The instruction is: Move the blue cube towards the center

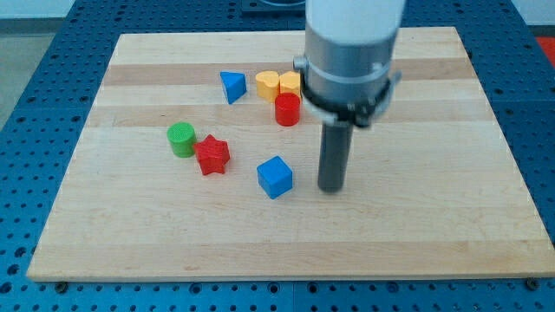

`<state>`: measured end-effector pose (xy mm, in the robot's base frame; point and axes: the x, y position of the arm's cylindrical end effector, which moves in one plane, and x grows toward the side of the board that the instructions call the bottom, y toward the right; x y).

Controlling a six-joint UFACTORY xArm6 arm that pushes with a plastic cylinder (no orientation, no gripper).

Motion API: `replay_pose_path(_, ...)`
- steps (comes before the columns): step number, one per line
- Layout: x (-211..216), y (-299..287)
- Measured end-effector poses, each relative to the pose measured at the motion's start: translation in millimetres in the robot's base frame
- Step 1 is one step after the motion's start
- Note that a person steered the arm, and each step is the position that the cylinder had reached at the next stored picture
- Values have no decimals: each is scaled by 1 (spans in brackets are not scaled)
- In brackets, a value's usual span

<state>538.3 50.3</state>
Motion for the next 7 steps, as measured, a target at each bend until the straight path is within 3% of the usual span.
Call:
replay_pose_path(1,33,0)
replay_pose_path(2,31,-4)
replay_pose_path(3,21,-57)
replay_pose_path(5,6,-76)
replay_pose_path(7,-39,-93)
